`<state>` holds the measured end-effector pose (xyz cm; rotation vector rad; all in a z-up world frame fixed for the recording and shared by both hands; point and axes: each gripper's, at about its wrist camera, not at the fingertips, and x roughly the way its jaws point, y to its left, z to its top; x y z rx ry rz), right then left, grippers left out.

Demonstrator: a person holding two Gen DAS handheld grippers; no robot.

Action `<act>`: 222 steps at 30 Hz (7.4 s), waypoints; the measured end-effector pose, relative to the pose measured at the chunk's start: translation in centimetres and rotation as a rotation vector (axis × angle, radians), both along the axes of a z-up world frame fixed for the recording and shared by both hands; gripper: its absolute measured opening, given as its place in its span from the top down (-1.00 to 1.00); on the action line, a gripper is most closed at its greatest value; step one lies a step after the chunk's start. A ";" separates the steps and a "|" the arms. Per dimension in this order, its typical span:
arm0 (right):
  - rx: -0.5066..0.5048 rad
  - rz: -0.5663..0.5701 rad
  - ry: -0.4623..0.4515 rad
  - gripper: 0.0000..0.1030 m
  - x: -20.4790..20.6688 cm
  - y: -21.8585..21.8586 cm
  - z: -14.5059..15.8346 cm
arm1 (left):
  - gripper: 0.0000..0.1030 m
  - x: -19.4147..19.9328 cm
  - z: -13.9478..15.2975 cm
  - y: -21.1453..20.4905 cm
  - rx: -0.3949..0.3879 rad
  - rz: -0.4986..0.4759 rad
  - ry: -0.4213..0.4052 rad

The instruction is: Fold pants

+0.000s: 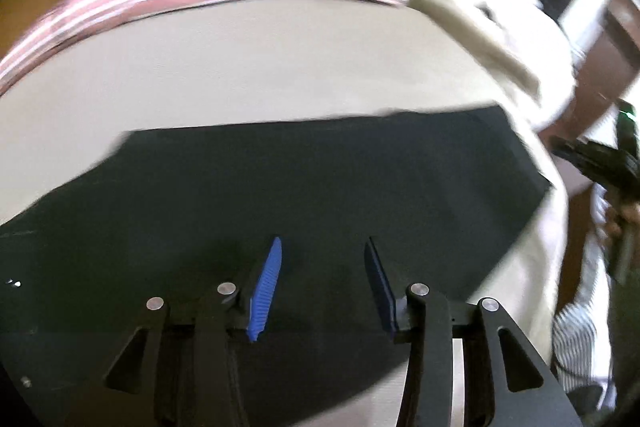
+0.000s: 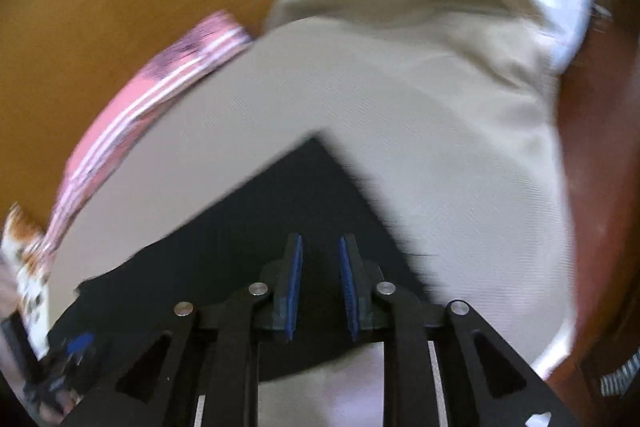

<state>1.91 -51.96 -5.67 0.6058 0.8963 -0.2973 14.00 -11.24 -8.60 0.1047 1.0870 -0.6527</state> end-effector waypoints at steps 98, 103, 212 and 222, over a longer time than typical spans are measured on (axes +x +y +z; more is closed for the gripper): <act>0.017 0.689 0.092 0.61 20.1 27.0 -5.3 | 0.52 9.5 -2.5 6.1 -0.149 0.098 0.070; 0.006 0.695 0.065 0.57 18.9 27.1 -4.2 | 0.33 9.2 -0.1 5.2 -0.163 0.061 0.004; 0.171 0.779 0.069 0.27 8.5 33.5 -3.4 | -0.13 -2.4 2.6 14.3 -0.373 0.238 0.233; 0.200 0.530 0.008 0.20 5.7 24.1 -1.8 | -0.12 -1.5 -0.5 11.5 -0.420 0.247 0.515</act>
